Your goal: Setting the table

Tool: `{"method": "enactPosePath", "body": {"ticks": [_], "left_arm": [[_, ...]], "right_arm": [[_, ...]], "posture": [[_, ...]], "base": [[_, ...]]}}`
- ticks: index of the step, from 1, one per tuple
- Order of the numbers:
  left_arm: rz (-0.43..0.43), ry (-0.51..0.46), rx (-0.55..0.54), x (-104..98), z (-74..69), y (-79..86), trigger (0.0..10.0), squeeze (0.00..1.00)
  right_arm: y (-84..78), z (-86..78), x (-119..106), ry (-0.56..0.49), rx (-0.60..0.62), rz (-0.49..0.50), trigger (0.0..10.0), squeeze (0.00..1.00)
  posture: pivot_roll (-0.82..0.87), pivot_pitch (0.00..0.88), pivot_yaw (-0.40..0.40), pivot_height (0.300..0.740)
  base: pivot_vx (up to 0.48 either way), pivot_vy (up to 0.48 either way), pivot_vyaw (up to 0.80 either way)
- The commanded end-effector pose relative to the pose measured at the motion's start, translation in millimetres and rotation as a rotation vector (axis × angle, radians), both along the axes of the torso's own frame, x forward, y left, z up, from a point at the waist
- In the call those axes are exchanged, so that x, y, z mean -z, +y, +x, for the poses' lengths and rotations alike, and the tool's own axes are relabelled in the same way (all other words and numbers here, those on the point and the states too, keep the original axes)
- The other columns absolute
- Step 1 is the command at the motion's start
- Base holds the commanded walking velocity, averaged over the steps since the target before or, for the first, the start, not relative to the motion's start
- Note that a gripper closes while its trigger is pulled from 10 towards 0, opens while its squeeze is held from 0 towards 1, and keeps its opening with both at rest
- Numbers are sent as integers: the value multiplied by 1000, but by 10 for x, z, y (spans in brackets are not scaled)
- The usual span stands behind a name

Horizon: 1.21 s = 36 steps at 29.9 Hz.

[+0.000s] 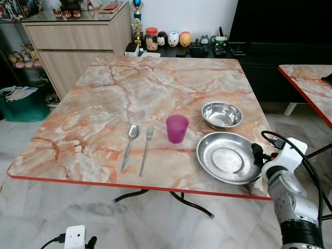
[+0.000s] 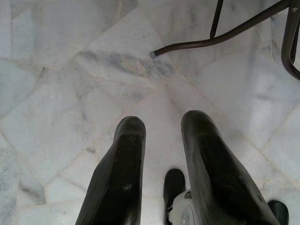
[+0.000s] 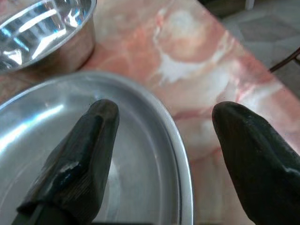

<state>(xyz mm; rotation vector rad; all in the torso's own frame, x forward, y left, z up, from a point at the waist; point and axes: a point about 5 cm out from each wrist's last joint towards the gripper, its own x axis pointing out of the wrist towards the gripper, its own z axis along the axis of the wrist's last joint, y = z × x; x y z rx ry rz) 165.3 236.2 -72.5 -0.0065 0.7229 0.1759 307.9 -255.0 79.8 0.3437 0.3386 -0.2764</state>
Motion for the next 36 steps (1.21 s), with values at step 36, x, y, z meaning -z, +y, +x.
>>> {"method": "enactPosePath", "body": {"ticks": [36], "left_arm": [[38, 1, 59, -26, 62, -4, 10000, 0]], "right_arm": [[7, -119, 102, 4, -128, 44, 10000, 0]], "posture": [[-17, 0, 20, 732]], "base": [[0, 0, 0]]}}
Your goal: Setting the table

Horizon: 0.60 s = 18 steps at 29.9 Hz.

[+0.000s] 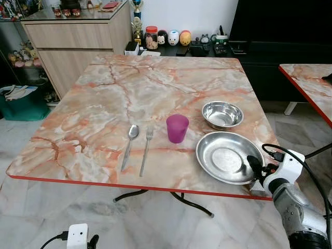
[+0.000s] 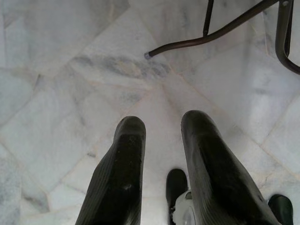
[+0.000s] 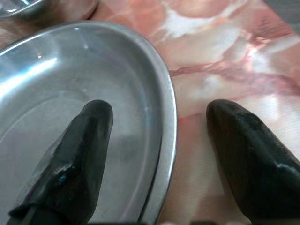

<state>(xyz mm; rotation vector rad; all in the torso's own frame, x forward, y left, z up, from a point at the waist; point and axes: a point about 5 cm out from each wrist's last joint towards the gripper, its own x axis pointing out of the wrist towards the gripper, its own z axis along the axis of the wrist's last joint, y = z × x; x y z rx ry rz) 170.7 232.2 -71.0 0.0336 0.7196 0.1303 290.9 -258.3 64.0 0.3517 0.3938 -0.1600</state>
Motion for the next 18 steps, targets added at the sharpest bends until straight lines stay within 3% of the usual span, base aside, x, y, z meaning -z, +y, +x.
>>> {"method": "enactPosePath", "body": {"ticks": [1, 15, 16, 17, 18], "left_arm": [[18, 1, 4, -12, 8, 36, 10000, 0], [13, -1, 19, -4, 19, -22, 10000, 0], [12, 0, 21, -2, 17, -25, 10000, 0], [12, 0, 21, -2, 17, -25, 10000, 0], [11, 0, 21, -2, 17, -26, 10000, 0]], "right_arm": [[48, 62, -65, -33, -11, 15, 10000, 0], [189, 130, -69, -36, -50, 33, 10000, 0], [196, 131, -66, -35, -52, 34, 7294, 0], [196, 131, -66, -35, -52, 34, 7294, 0], [201, 131, -61, -31, -53, 33, 4471, 0]], "posture": [[-17, 0, 20, 732], [-13, 0, 14, 732], [-12, 0, 14, 732], [-12, 0, 14, 732], [-12, 0, 14, 732]], "base": [[0, 0, 0], [0, 0, 0], [0, 0, 0], [0, 0, 0], [0, 0, 0]]}}
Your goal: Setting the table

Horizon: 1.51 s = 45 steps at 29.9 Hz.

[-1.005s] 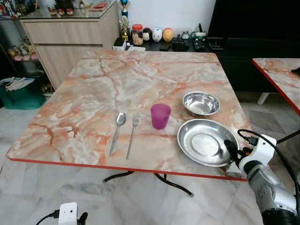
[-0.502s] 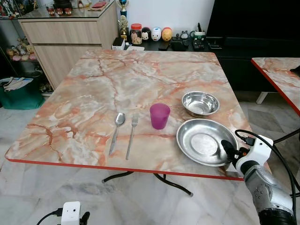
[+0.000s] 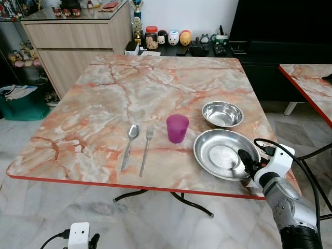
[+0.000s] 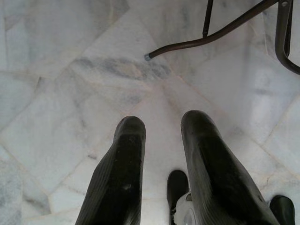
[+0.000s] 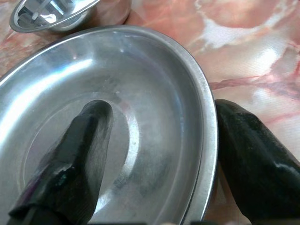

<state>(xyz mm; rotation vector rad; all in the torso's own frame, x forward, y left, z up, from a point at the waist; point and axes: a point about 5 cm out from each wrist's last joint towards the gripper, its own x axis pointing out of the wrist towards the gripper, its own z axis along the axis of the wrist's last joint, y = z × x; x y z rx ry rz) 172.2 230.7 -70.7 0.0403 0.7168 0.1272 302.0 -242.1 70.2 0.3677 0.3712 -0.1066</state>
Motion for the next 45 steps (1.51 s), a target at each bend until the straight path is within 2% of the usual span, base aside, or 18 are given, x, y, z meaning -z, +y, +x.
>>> {"method": "enactPosePath", "body": {"ticks": [1, 2, 3, 4, 5, 6, 15, 24, 25, 26, 27, 28, 45], "left_arm": [[6, 2, 16, 1, 3, -12, 10000, 0], [5, 2, 17, 1, 3, -13, 10000, 0], [5, 2, 17, 1, 2, -14, 10000, 0], [5, 2, 17, 2, 2, -15, 10000, 0], [4, 2, 17, 2, 1, -15, 10000, 0], [4, 3, 18, 3, 1, -16, 10000, 0], [-10, -2, 38, -4, 35, -51, 10000, 0], [-12, -10, 47, -18, 68, -61, 10000, 0], [-13, -9, 49, -17, 67, -61, 10000, 0], [-13, -9, 49, -17, 67, -61, 10000, 0], [-13, -8, 50, -17, 67, -61, 10000, 0], [-13, -8, 51, -17, 68, -62, 10000, 0], [-16, -4, 59, -12, 67, -80, 10000, 0]], "right_arm": [[42, 19, 6, 4, -10, 9, 3961, 0], [43, 18, 11, 7, -10, 8, 4824, 0], [43, 16, 13, 8, -10, 7, 4824, 0], [43, 14, 15, 10, -9, 6, 8902, 0], [42, 14, 16, 11, -8, 6, 8902, 0], [42, 11, 22, 14, -6, 5, 10000, 0], [62, -45, 98, 56, 13, 9, 10000, 0], [60, -71, 100, 49, 29, 17, 10000, 0], [64, -71, 100, 48, 29, 19, 9176, 0], [64, -71, 100, 48, 29, 19, 9176, 0], [68, -70, 100, 48, 29, 20, 3843, 0], [79, -65, 100, 46, 26, 24, 0, 0], [145, -50, 97, 39, 7, 34, 0, 0]], "posture": [[-11, 0, 13, 732], [-10, 0, 13, 732], [-10, 0, 13, 732], [-11, 0, 14, 732], [-11, 0, 14, 732], [-14, 0, 15, 732], [-14, 0, 16, 732], [-18, 0, 21, 732], [-18, 0, 21, 732], [-18, 0, 21, 732], [-17, 0, 21, 732], [-17, 0, 21, 732], [-15, 0, 21, 732]], "base": [[0, 0, 0], [0, 0, 0], [0, 0, 0], [0, 0, 0], [0, 0, 0], [0, 0, 0], [0, 0, 0], [0, 0, 0], [0, 0, 0], [0, 0, 0], [0, 0, 0], [0, 0, 0], [0, 0, 0]]}}
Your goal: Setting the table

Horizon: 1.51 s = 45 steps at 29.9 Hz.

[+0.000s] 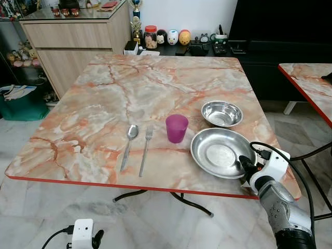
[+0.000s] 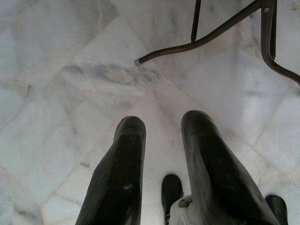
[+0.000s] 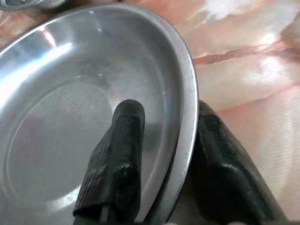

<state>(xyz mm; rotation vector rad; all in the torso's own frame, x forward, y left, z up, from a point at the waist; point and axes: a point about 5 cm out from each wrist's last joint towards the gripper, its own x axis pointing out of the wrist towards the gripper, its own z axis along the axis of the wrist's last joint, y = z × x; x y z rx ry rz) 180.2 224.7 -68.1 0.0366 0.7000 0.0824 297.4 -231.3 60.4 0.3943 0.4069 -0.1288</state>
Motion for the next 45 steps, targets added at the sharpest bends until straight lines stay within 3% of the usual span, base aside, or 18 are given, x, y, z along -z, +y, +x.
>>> {"method": "enactPosePath", "body": {"ticks": [1, 8, 16, 22, 30, 31, 32, 36, 38, 45], "left_arm": [[1, 12, 20, 14, -12, -24, 10000, 0], [-2, 6, 24, 7, 6, -36, 10000, 0], [-3, 3, 32, 0, 18, -39, 10000, 0], [-5, 3, 35, 1, 20, -45, 10000, 0], [-3, 8, 38, -1, 28, -36, 10000, 0], [2, 3, 38, -8, 39, -31, 10000, 0], [6, 1, 35, -12, 46, -27, 10000, 0], [20, -8, 7, -27, 68, -4, 10000, 0], [8, -21, -71, -43, 87, 38, 10000, 0], [-12, -27, -155, -46, 78, 94, 10000, 0]], "right_arm": [[48, -7, -1, -1, -23, 2, 0, 0], [70, -49, -2, -11, -34, -4, 0, 0], [35, -260, -97, -62, -32, -21, 0, 0], [2, -414, -269, -143, -45, -28, 0, 0], [-99, -528, -630, -358, -2, -25, 0, 0], [-127, -496, -728, -424, 29, -6, 4667, 0], [-140, -463, -789, -464, 46, -2, 10000, 0], [-68, -310, -970, -557, 63, -42, 10000, 0], [80, -179, -1048, -602, 26, -60, 10000, 0], [283, -68, -1128, -643, -83, -132, 10000, 0]], "posture": [[-16, 0, 22, 732], [-19, 0, 23, 732], [-31, 0, 31, 732], [-39, 0, 35, 732], [-54, 0, 39, 732], [-56, 0, 40, 732], [-56, 0, 40, 732], [-51, 0, 36, 732], [-43, 0, 32, 732], [-26, 0, 15, 732]], "base": [[0, 0, 0], [0, 0, 0], [0, 0, 0], [0, 0, 0], [0, 0, 0], [0, 0, 0], [0, 0, 0], [0, 0, 0], [0, 0, 0], [0, 0, 0]]}}
